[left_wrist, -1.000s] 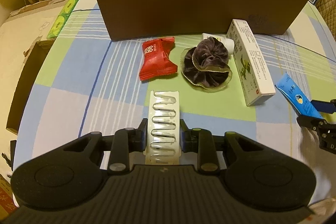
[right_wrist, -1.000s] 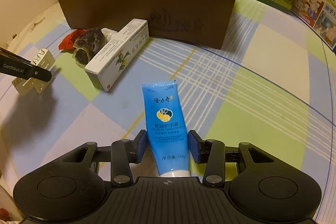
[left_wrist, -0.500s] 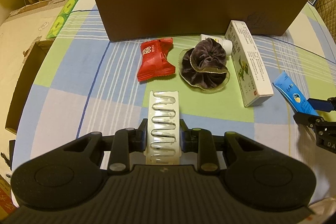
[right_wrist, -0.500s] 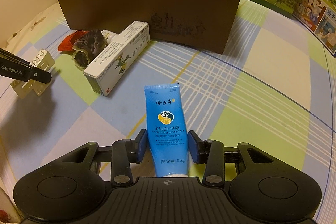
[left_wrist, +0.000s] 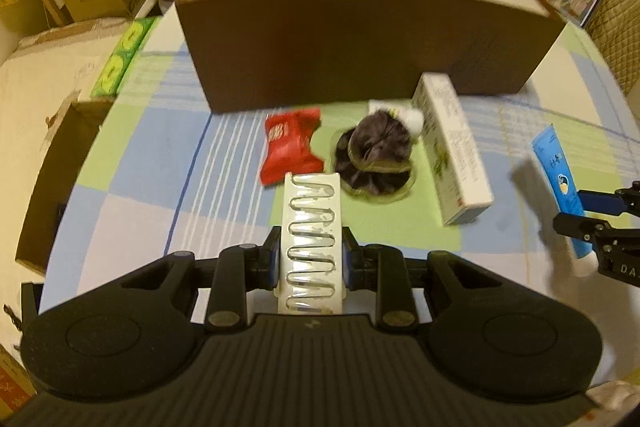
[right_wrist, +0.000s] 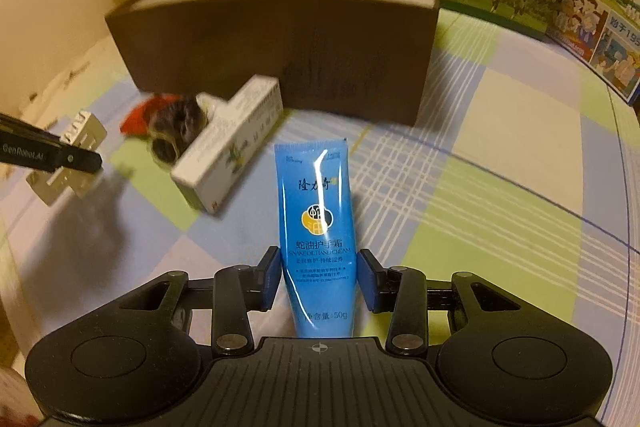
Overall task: Organize objects
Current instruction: 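Lift the blister and the tube over the box with both grippers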
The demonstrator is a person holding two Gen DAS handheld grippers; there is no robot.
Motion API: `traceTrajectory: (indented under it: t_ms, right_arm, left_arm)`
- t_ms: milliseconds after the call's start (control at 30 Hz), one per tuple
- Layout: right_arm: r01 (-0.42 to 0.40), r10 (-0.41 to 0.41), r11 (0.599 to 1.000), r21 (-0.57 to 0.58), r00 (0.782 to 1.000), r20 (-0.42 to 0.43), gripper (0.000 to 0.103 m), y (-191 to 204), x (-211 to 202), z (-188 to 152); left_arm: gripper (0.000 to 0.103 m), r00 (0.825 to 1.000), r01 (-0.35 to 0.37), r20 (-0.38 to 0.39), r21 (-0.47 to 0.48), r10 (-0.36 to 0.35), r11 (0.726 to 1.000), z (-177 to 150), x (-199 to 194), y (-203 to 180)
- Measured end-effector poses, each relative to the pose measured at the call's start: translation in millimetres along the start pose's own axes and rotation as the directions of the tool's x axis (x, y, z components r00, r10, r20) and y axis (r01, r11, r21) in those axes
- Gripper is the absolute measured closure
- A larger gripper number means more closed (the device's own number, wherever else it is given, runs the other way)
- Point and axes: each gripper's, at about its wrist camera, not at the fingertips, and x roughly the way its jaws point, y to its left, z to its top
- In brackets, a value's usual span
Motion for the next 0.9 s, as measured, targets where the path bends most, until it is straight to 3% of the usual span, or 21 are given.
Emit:
traceTrajectory:
  t_ms: [400, 900]
  right_arm:
    - [-0.057, 0.043, 0.995, 0.078, 0.984, 0.171, 0.066, -3, -36, 38]
    - [-0.067, 0.036, 0.995, 0.077, 0.933, 0.358, 0.066, -14, -55, 128]
  left_arm:
    - [0.079, 0.988, 0.015, 0.152, 0.027, -0.019, 1.0, 37, -42, -5]
    - [0.079, 0.957, -0.022, 0.289, 0.026, 0.014, 0.999, 115, -57, 6]
